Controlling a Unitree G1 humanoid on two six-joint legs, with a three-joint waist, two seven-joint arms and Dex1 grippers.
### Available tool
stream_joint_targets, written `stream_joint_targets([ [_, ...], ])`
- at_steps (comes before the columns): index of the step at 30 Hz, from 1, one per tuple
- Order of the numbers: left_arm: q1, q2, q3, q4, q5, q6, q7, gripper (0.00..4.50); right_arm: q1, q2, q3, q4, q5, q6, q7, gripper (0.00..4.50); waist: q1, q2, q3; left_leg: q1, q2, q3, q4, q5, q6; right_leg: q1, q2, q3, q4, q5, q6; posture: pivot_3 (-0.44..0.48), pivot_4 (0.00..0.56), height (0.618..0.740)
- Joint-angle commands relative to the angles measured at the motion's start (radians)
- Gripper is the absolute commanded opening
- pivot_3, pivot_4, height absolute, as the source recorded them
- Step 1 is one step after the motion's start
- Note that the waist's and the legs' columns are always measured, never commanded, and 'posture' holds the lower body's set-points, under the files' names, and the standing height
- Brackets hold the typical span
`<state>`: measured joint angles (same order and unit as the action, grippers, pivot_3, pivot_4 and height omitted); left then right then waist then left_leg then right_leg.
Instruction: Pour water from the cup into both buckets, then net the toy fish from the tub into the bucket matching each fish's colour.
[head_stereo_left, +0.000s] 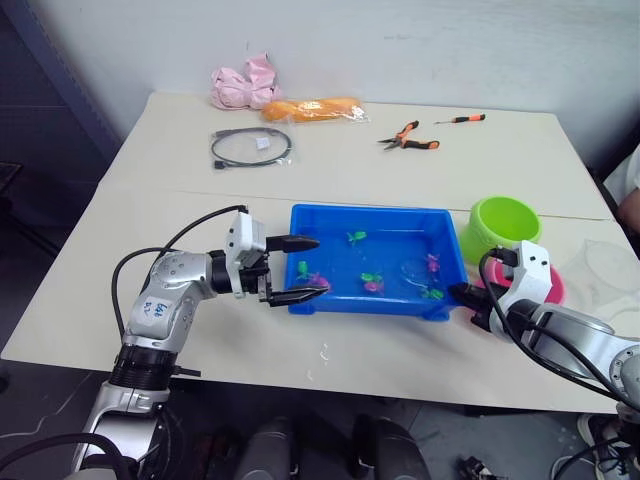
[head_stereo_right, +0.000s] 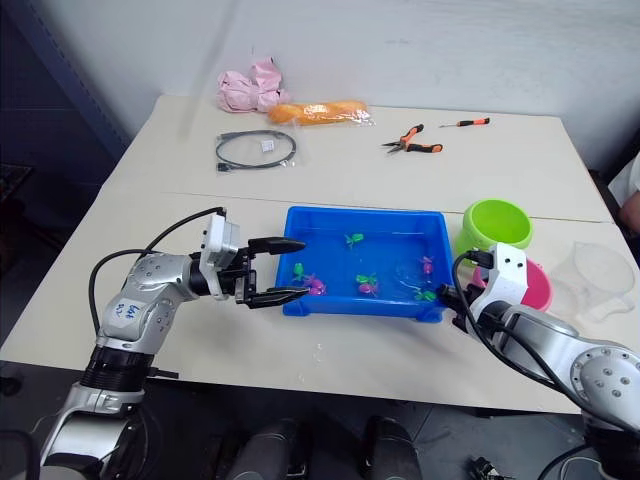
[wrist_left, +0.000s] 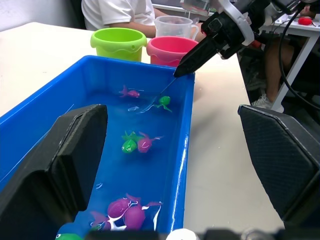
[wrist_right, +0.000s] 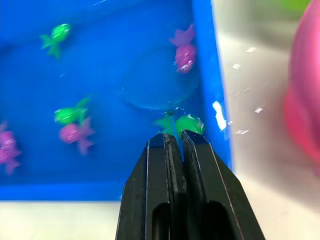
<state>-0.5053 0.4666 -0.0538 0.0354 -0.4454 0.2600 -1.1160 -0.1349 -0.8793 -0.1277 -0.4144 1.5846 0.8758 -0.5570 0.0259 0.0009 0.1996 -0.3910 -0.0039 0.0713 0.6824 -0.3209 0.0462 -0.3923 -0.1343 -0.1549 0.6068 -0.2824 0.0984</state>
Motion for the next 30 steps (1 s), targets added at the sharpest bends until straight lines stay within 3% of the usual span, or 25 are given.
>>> stream_joint_targets([
  [1,-0.002,0.004,0.004,-0.057,-0.014,0.01,0.005,4.47,-0.004,-0.023,0.016,-0.069,-0.16,0.015,0.09,0.0,0.001,0.0,0.0,0.0,0.0,0.0,0.0,0.0,0.0,0.0,0.0,0.0,0.0,0.0,0.0,0.0,0.15,0.74],
  [7,-0.019,0.015,0.015,-0.048,-0.006,0.008,0.009,4.47,0.009,0.041,0.013,-0.104,-0.385,-0.045,0.215,0.0,0.001,0.0,0.0,0.0,0.0,-0.001,0.0,0.0,0.0,0.0,0.0,-0.001,0.0,0.0,0.0,0.0,0.15,0.74],
  [15,-0.02,0.006,0.011,-0.065,-0.002,0.001,0.039,4.47,0.057,0.072,-0.044,-0.192,-0.459,-0.046,0.358,0.0,0.002,0.0,0.0,0.0,0.0,-0.001,0.0,0.0,0.0,0.0,0.0,-0.001,0.0,0.0,0.0,0.0,0.15,0.74],
  [24,-0.009,0.03,0.015,-0.107,-0.013,0.003,0.033,4.47,0.236,0.066,-0.179,-0.296,-0.589,-0.171,0.65,0.0,0.002,0.0,0.0,0.0,0.0,-0.001,0.0,0.0,0.0,0.0,0.001,-0.001,0.0,0.0,0.0,0.0,0.15,0.74],
  [30,-0.036,0.003,0.032,-0.103,0.011,-0.029,0.092,4.47,0.353,0.13,-0.233,-0.289,-0.655,-0.223,0.735,0.0,0.003,0.0,0.0,0.001,0.0,-0.001,0.0,0.0,0.0,0.001,0.001,0.0,0.0,0.0,0.0,0.0,0.15,0.74],
])
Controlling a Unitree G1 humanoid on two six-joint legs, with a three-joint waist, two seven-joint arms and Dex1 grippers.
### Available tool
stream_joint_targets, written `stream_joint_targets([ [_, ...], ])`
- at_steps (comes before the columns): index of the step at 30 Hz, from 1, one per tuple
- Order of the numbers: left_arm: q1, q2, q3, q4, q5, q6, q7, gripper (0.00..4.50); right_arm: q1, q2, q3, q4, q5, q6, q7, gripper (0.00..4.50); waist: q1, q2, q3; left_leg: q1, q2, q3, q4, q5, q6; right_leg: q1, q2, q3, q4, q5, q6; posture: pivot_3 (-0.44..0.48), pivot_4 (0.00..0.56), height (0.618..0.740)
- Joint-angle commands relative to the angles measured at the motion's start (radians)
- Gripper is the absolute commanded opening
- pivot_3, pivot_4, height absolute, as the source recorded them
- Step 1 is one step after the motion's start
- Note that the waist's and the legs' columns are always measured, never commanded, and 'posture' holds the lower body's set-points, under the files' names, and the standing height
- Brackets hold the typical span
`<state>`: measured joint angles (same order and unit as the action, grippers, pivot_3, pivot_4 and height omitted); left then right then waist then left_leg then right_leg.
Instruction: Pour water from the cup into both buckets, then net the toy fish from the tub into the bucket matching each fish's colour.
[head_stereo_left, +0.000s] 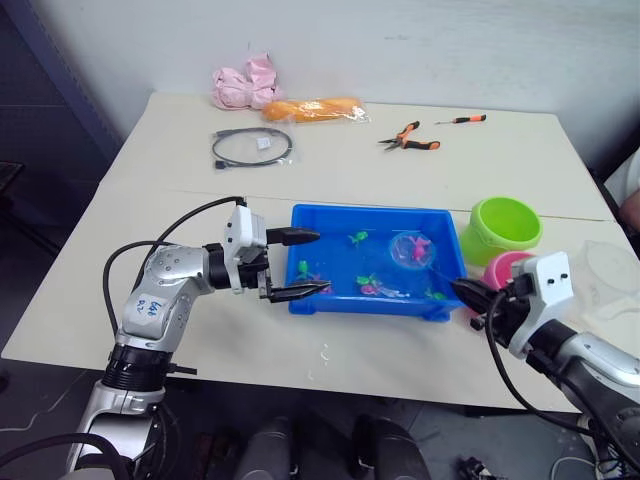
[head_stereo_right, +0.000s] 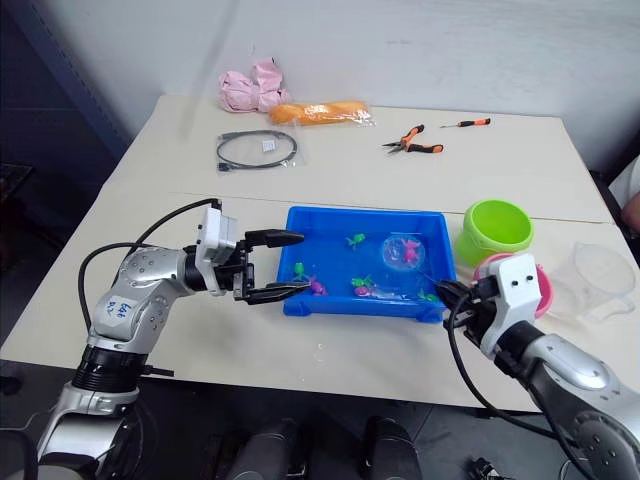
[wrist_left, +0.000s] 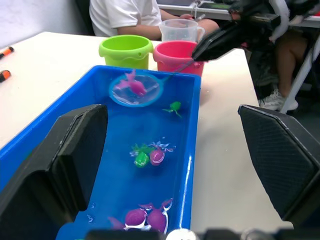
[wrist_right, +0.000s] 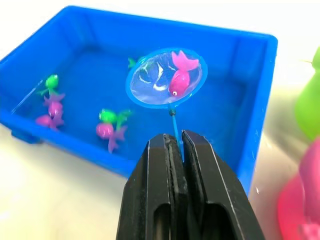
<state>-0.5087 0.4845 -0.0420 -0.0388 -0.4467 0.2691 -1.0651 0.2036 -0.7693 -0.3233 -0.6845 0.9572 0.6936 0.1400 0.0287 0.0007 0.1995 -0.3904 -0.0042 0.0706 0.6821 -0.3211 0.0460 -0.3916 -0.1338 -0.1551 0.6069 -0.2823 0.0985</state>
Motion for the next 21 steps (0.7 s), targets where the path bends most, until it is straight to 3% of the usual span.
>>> stream_joint_targets([
  [1,-0.046,-0.022,0.02,-0.017,0.029,-0.054,0.061,4.47,0.02,0.032,-0.04,-0.013,-0.037,-0.047,0.046,0.0,0.0,0.0,0.0,0.0,0.0,0.0,0.0,0.0,0.0,0.0,0.0,0.0,0.0,0.0,0.0,0.0,0.15,0.74],
  [5,-0.071,-0.02,0.003,-0.017,0.002,-0.012,0.032,4.47,0.038,0.044,-0.043,-0.011,-0.086,-0.068,0.101,0.0,0.0,0.0,0.0,0.0,0.0,0.0,0.0,0.0,0.0,0.0,0.0,0.0,0.001,0.0,0.0,0.0,0.15,0.74],
  [17,-0.134,-0.097,-0.015,0.031,-0.033,0.021,-0.009,4.47,0.337,0.173,-0.442,-0.147,-0.028,-0.163,0.172,0.0,0.016,0.0,0.0,0.001,0.0,0.0,0.0,0.0,0.0,0.0,0.001,0.001,0.001,0.0,0.0,0.0,0.15,0.74],
  [21,-0.139,-0.115,-0.019,0.028,-0.042,0.025,-0.014,4.47,0.403,0.207,-0.538,-0.111,-0.124,-0.24,0.218,0.0,0.02,0.0,0.0,0.002,0.0,0.001,0.0,0.0,-0.001,0.0,0.001,0.002,0.001,0.0,0.0,0.0,0.15,0.74],
])
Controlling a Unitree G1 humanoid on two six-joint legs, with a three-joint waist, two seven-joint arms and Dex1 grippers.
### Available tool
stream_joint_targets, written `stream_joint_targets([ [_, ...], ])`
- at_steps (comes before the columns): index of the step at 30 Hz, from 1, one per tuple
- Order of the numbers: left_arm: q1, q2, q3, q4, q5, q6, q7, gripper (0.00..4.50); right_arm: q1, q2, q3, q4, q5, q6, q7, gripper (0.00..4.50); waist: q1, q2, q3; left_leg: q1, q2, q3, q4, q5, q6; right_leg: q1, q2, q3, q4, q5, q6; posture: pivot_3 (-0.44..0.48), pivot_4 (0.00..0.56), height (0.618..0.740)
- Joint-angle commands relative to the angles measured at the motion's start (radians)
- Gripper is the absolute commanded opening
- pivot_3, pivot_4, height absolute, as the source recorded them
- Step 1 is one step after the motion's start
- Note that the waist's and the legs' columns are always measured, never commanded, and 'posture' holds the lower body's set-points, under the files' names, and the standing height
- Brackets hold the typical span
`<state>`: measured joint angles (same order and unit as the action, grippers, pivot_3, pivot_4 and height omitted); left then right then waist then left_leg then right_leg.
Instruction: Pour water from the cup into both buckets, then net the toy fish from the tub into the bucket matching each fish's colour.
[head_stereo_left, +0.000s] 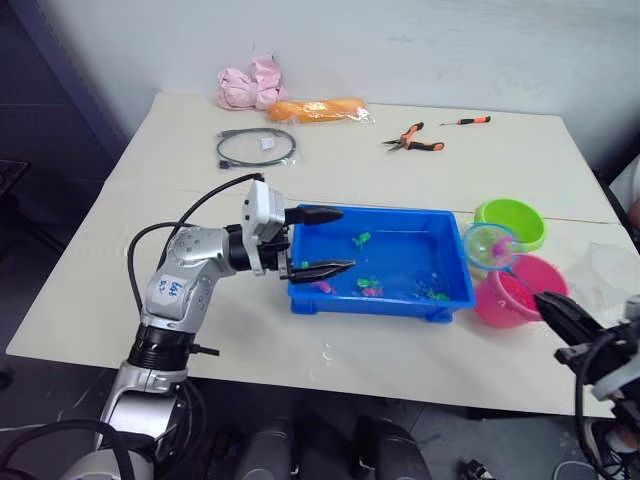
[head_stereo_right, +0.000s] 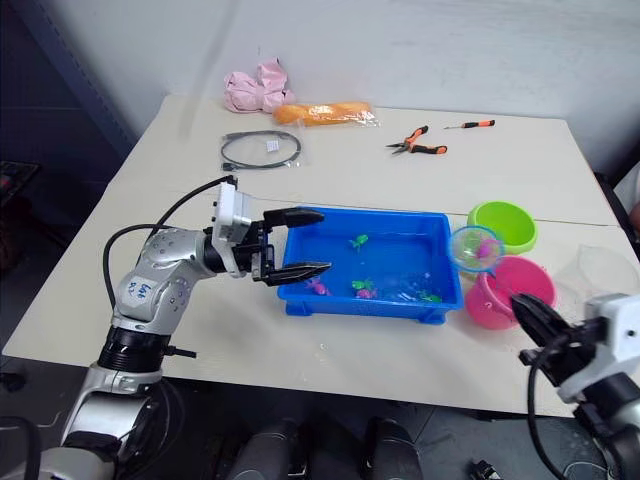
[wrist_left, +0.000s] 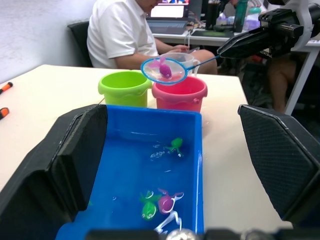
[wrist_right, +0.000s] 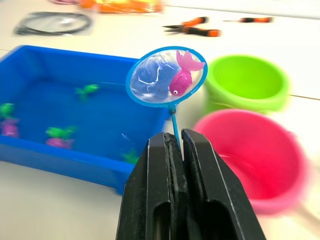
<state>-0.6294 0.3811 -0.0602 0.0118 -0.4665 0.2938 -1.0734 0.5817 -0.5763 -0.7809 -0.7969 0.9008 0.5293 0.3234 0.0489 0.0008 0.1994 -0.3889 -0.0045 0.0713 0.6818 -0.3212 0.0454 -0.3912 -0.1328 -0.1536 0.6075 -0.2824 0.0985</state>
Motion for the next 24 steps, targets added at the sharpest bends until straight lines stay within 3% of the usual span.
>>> stream_joint_targets([
  [1,-0.018,-0.015,-0.002,-0.023,-0.022,0.001,-0.005,4.47,0.031,0.018,-0.091,0.014,-0.094,-0.093,0.042,0.0,0.0,0.0,0.0,0.0,0.0,0.001,0.0,0.0,0.0,0.0,0.0,0.001,0.0,0.0,0.0,0.0,0.15,0.74],
  [13,-0.014,-0.041,-0.011,-0.027,-0.01,0.005,0.011,4.47,0.016,0.052,0.061,0.286,-0.666,-0.506,0.09,0.0,-0.001,0.0,0.0,0.004,0.0,0.007,0.0,0.0,0.0,-0.002,0.001,0.007,0.003,0.0,0.0,0.0,0.15,0.74],
  [24,-0.008,-0.036,-0.013,-0.039,-0.013,0.01,0.014,4.47,0.002,0.002,0.115,0.399,-1.157,-0.791,-0.053,0.0,-0.003,0.0,0.0,0.005,0.0,0.009,0.0,0.0,0.0,-0.002,0.001,0.01,0.003,0.0,0.0,0.0,0.15,0.74],
])
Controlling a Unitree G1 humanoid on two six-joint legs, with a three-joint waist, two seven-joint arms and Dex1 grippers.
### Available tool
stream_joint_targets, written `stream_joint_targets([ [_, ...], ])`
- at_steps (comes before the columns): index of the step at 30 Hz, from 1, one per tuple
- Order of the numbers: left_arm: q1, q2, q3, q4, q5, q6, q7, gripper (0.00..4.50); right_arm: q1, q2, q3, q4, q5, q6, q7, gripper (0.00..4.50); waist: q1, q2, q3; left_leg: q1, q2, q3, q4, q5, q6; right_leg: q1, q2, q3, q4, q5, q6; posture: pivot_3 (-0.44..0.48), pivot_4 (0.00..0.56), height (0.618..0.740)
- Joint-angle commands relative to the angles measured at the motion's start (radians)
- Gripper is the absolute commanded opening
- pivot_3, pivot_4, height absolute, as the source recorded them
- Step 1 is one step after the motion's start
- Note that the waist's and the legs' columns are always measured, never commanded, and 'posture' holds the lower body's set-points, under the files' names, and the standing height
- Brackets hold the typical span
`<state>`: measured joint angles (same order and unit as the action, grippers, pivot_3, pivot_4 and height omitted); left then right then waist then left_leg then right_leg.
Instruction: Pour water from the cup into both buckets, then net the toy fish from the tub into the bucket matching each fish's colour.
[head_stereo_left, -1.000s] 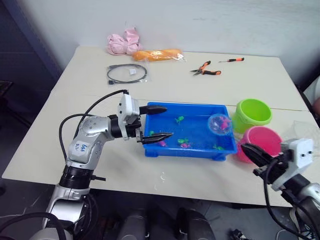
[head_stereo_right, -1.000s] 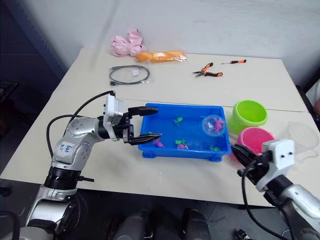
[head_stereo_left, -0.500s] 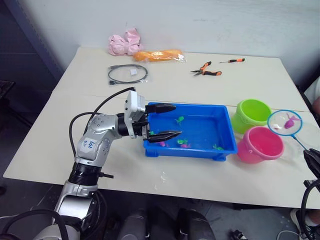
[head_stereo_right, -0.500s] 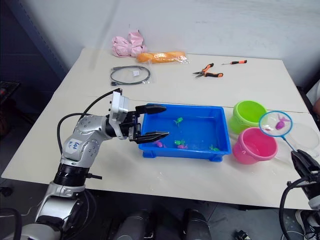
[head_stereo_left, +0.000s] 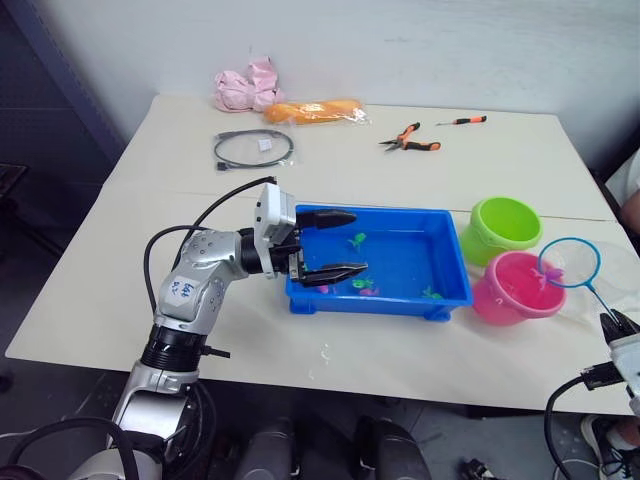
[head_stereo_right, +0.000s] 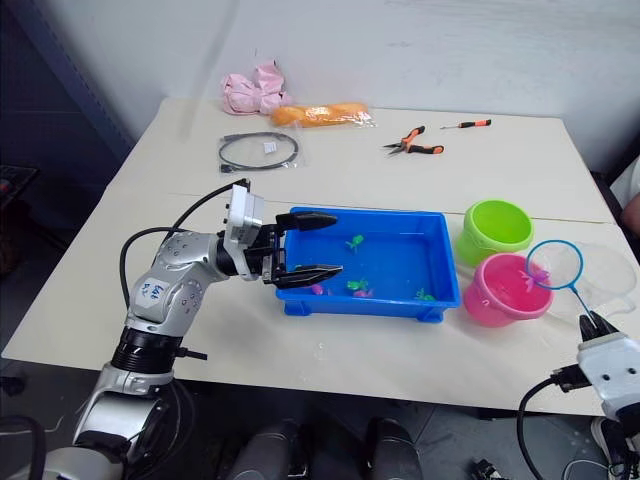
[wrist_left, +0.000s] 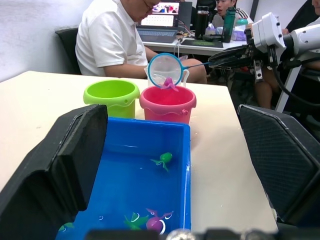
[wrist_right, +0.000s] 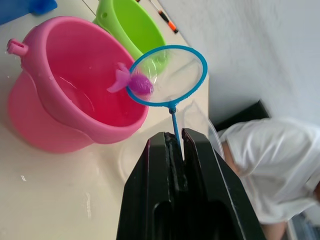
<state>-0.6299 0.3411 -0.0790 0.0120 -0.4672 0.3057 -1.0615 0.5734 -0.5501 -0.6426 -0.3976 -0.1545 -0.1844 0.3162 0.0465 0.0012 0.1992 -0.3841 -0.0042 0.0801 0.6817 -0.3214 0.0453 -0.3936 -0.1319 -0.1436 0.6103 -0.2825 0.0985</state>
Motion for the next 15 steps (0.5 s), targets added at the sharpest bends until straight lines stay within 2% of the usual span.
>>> stream_joint_targets([
  [1,-0.005,0.004,0.006,-0.042,-0.012,-0.002,0.004,4.47,0.015,-0.03,-0.028,0.006,-0.14,-0.096,-0.059,0.0,0.0,0.0,0.0,0.0,0.0,0.0,0.0,0.0,0.0,0.0,0.0,0.0,0.0,0.0,0.0,0.0,0.15,0.74],
  [7,0.003,0.003,0.005,-0.045,-0.009,-0.01,0.006,4.47,0.049,-0.087,-0.054,0.057,-0.349,-0.289,-0.173,0.0,-0.001,0.0,0.0,0.002,0.0,0.003,0.0,0.0,0.0,0.0,0.0,0.003,-0.001,0.0,0.0,0.0,0.15,0.74],
  [9,0.005,0.007,0.009,-0.04,-0.008,-0.012,0.005,4.47,0.039,-0.084,-0.064,0.065,-0.397,-0.273,-0.207,0.0,-0.002,0.0,0.0,0.003,0.0,0.004,0.0,0.0,-0.001,0.0,0.0,0.005,-0.001,0.0,0.0,0.0,0.15,0.74],
  [15,0.02,0.013,0.011,-0.046,-0.012,-0.019,-0.002,4.47,0.074,-0.081,-0.05,0.094,-0.426,-0.331,-0.235,0.0,-0.004,0.0,0.0,0.009,0.001,0.01,-0.004,-0.001,-0.001,0.0,0.0,0.011,0.0,0.0,0.0,0.0,0.15,0.74],
])
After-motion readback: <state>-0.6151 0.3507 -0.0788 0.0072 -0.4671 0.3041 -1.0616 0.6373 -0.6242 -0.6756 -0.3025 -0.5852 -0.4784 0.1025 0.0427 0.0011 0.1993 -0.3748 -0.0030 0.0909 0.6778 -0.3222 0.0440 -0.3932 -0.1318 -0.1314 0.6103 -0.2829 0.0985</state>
